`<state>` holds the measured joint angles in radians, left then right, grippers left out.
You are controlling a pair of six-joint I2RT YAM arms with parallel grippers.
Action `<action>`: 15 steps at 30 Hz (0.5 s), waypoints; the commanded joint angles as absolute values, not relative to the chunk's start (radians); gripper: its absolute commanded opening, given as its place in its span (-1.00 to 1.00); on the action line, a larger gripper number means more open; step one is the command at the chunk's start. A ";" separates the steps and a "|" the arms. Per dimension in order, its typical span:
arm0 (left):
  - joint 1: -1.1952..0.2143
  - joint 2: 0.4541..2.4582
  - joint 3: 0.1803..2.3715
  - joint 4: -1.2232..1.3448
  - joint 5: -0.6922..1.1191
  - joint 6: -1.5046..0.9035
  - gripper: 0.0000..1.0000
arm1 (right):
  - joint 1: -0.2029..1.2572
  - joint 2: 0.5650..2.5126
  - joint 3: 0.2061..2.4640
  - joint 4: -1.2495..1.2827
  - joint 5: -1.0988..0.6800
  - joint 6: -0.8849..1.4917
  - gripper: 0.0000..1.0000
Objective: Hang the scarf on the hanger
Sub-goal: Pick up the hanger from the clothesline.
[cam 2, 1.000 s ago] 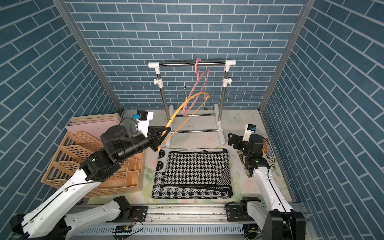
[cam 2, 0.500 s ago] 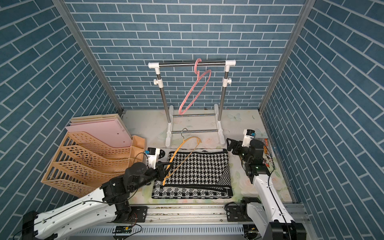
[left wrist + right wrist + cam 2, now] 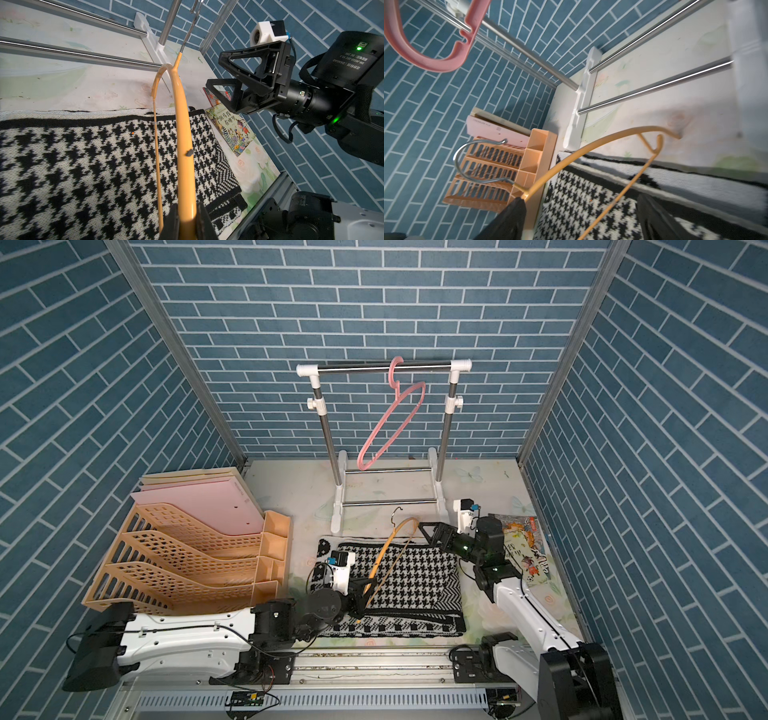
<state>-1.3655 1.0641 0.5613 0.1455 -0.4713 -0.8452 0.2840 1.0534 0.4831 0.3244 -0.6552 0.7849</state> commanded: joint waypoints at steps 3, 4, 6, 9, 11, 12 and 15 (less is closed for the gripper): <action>-1.400 1.137 0.604 0.197 -0.545 -0.878 -1.00 | 0.376 1.036 0.492 0.366 -0.689 0.893 0.68; -1.404 1.148 0.607 0.203 -0.546 -0.881 -1.00 | 0.385 1.019 0.489 0.361 -0.687 0.892 0.66; -1.416 1.175 0.612 0.220 -0.542 -0.883 -1.00 | 0.404 0.993 0.492 0.344 -0.679 0.894 0.65; -1.442 1.253 0.648 0.213 -0.549 -0.880 -1.00 | 0.439 0.988 0.518 0.262 -0.671 0.892 0.59; -1.454 1.294 0.670 0.208 -0.550 -0.875 -1.00 | 0.457 0.994 0.536 0.210 -0.657 0.891 0.52; -1.459 1.307 0.677 0.210 -0.552 -0.874 -1.00 | 0.464 0.995 0.543 0.171 -0.642 0.890 0.47; -1.467 1.333 0.689 0.215 -0.555 -0.868 -1.00 | 0.482 1.005 0.571 0.057 -0.593 0.870 0.35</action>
<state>-1.4555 1.3136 0.6712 0.2138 -0.5537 -0.8711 0.4660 0.9985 0.5335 0.1989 -0.6426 0.8837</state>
